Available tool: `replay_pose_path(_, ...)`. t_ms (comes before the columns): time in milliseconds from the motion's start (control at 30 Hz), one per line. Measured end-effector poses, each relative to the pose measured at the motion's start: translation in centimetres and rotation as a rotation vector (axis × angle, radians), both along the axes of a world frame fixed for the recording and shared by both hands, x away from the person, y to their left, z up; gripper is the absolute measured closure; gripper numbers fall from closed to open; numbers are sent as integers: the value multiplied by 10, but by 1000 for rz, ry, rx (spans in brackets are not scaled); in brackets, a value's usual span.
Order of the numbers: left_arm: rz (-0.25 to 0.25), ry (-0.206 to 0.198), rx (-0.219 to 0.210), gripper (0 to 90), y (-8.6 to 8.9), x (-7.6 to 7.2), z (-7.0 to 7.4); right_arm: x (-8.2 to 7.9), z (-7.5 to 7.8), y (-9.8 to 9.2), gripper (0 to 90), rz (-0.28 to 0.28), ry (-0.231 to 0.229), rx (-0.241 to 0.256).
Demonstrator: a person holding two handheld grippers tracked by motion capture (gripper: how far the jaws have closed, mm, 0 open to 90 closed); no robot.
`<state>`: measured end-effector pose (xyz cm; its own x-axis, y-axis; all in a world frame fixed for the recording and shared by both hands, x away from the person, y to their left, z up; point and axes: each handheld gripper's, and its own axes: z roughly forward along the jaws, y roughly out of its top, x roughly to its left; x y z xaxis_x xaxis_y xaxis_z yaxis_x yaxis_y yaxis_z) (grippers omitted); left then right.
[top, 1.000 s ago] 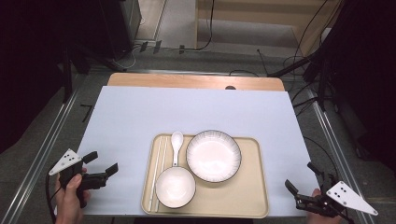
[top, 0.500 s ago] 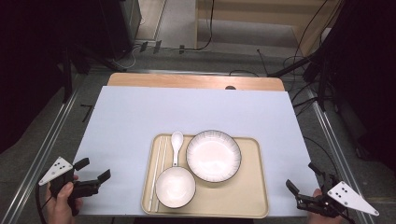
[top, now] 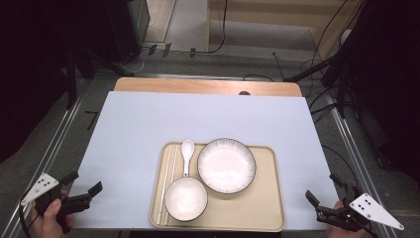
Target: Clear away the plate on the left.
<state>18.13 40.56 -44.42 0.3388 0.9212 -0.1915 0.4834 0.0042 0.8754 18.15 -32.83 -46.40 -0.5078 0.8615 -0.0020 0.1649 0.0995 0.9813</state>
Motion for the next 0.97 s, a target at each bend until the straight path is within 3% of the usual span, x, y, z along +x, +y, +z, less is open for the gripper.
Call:
replay_pose_path(133, -7, 8, 17, 0, -3, 2, -2, 0, 0, -2, 37, -12, 1, 12)
replay_pose_path(867, -15, 15, 27, 0, -3, 6, -3, 3, -3, -4, 37, -27, 19, 8)
replay_pose_path(900, -15, 14, 25, 0, -3, 6, -3, 3, -4, -3, 37, -32, 23, 6)
replay_pose_path(967, -16, 12, 13, 0, -3, 7, -3, 3, -4, -3, 37, -96, 10, -28)
